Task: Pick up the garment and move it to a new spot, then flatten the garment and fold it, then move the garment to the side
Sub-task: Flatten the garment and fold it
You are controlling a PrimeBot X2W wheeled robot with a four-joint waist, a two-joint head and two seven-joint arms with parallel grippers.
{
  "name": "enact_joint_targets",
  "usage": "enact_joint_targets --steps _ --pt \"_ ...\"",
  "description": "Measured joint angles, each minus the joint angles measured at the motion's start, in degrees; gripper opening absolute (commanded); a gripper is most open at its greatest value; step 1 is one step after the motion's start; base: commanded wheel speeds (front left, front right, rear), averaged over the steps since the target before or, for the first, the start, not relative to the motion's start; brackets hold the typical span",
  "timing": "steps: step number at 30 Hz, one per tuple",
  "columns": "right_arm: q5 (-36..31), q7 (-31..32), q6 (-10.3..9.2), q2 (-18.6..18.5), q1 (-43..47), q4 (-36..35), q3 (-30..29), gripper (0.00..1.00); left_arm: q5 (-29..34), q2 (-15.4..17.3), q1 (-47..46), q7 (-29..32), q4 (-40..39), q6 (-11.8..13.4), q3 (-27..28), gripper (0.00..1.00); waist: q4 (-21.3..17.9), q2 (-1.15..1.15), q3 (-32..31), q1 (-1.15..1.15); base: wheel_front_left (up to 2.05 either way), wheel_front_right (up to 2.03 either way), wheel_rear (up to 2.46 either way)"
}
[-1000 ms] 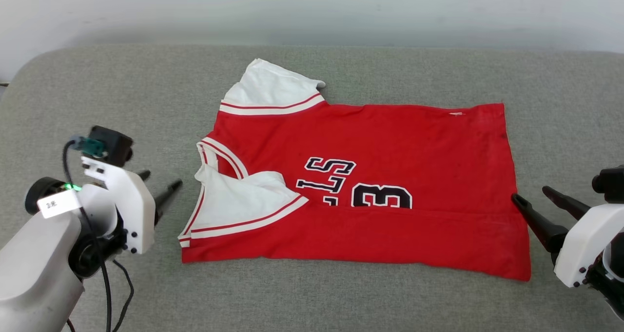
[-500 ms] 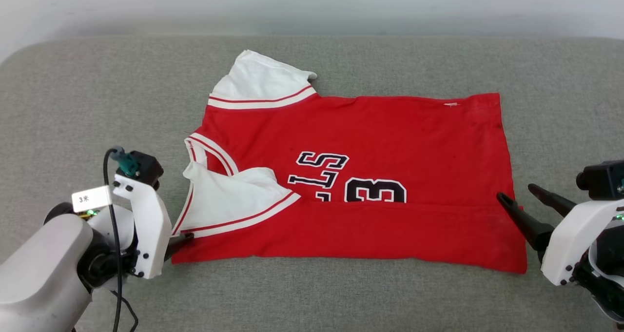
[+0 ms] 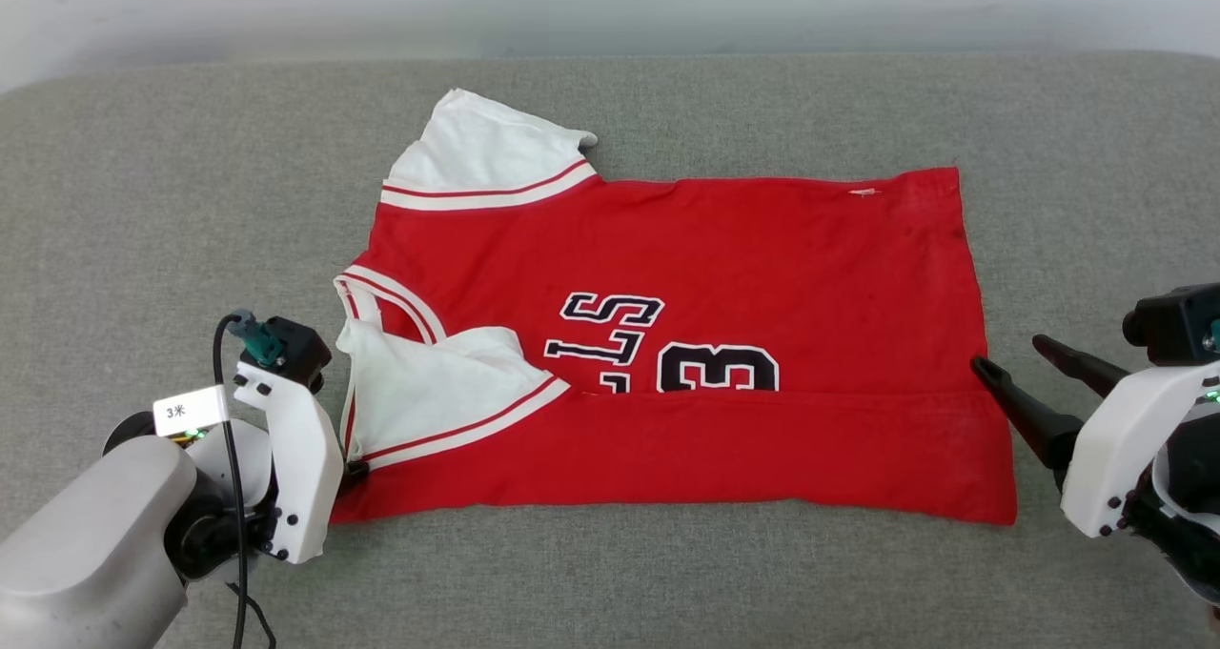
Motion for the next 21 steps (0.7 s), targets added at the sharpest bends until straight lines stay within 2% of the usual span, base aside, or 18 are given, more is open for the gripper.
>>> enact_joint_targets --steps 4,12,16,21 --pt "0.42 3.3 0.0 -2.34 -0.96 -0.94 0.52 1.0 0.08 0.32 -0.66 -2.04 0.01 0.0 -1.41 0.0 0.4 0.0 -1.12 0.0 0.0 0.0 0.0" --pt "3.77 18.59 0.0 -8.12 -2.08 -3.86 3.59 1.0 -0.44 1.89 -2.66 -5.73 -2.43 0.04 -2.54 0.0 1.69 0.0 -2.72 0.0 0.0 0.0 0.0" --pt "4.35 23.95 0.0 -8.66 -2.01 -3.49 4.76 1.0 -0.44 1.93 -3.16 -6.84 -3.61 0.05 -2.96 0.0 2.36 0.0 -2.35 0.0 0.0 0.0 0.0" --pt "2.97 26.17 0.0 -7.4 -1.77 -0.71 6.49 1.0 0.09 1.83 -4.02 -7.65 -4.71 0.05 -3.72 0.0 3.19 0.0 -1.19 0.01 0.0 0.0 0.0"
